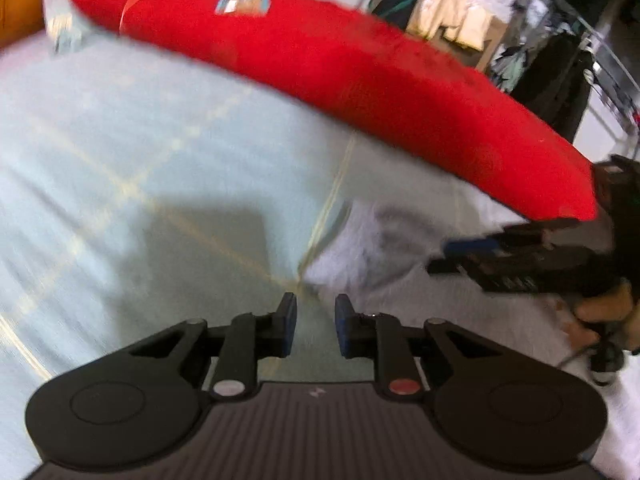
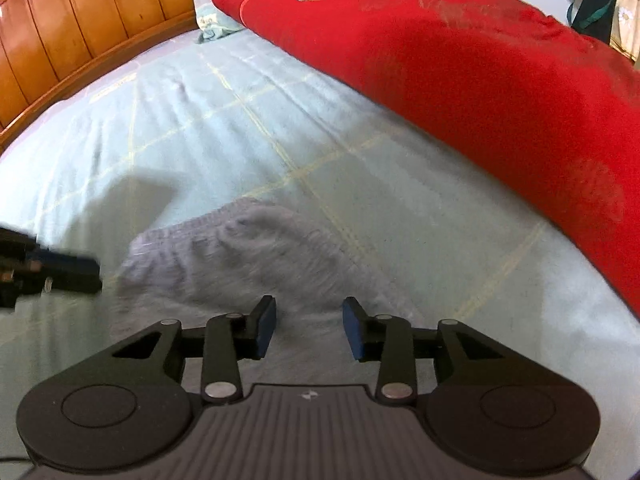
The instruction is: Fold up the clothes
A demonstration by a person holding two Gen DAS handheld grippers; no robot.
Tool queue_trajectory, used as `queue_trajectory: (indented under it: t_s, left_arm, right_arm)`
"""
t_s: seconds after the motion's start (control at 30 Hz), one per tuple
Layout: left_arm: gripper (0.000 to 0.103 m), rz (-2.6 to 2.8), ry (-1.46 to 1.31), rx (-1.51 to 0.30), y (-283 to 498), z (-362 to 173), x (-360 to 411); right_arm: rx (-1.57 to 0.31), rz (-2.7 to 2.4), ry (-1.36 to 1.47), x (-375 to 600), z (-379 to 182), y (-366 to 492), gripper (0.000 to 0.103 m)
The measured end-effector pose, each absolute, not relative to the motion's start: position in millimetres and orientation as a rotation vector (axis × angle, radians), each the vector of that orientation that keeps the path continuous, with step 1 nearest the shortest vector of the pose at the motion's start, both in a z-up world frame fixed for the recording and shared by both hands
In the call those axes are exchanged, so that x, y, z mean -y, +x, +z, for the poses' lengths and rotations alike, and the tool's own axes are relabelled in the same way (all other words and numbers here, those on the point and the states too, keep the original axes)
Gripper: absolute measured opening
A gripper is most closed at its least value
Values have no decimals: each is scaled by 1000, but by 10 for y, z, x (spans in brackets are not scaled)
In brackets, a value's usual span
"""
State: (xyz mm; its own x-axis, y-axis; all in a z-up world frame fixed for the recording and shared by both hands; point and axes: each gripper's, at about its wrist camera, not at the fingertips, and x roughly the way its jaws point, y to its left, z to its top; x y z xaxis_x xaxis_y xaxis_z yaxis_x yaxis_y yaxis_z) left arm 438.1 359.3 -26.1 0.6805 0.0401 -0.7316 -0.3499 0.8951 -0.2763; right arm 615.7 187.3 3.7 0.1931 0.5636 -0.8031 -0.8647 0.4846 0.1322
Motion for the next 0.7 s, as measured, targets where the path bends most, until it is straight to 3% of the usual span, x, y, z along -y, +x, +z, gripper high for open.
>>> queue_trajectory:
  t_s: [0.13,0.3,0.37,0.7]
  left_arm:
    - [28,196,-398,-760,4442,-179,-3525]
    - [28,187,-395,-789,4572,-267,-3333]
    - [28,170,-366,-801,4605,-270,-3216]
    - [29,71,-304,-846,4610,-103,-2636]
  right_arm:
    - [-929,995,-349,-1394,254,5721,49]
    - [-1105,919,-239,-1122,-81,5063,51]
    - [-1103,945,-163,-1101,-112,4804,62]
    - [-1123,985,-58,-373,380,4638,61]
